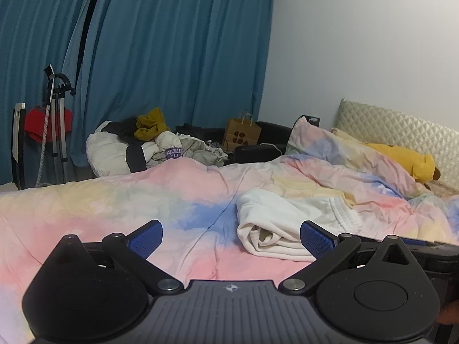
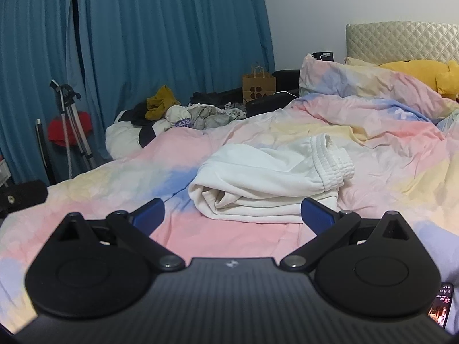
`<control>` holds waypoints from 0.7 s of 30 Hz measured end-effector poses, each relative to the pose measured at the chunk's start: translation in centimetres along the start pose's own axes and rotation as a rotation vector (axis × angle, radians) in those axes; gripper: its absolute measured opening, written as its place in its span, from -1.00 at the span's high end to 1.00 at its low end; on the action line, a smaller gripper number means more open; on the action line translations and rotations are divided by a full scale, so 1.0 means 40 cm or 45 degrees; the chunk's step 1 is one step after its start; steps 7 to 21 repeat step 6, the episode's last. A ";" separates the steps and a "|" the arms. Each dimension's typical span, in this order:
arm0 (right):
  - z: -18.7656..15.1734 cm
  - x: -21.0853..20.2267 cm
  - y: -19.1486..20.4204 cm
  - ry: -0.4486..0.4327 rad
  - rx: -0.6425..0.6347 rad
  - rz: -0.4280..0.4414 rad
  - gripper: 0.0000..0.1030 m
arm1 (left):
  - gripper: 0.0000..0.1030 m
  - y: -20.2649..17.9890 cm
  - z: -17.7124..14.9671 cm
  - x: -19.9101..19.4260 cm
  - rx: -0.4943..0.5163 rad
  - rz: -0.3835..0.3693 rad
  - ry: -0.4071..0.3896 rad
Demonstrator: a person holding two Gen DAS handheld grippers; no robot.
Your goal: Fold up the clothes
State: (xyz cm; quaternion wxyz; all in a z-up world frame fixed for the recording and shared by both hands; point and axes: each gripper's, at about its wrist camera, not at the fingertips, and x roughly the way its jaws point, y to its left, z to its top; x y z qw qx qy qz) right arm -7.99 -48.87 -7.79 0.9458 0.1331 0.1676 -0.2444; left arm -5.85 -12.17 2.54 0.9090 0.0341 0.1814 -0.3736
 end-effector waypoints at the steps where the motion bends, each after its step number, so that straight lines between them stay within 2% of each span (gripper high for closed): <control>1: -0.001 0.000 0.003 -0.001 -0.007 -0.004 -1.00 | -1.00 -0.001 -0.001 0.002 0.011 0.002 0.004; 21: -0.002 0.003 0.007 0.005 -0.018 -0.021 -1.00 | -1.00 0.001 -0.004 0.007 0.024 0.011 0.010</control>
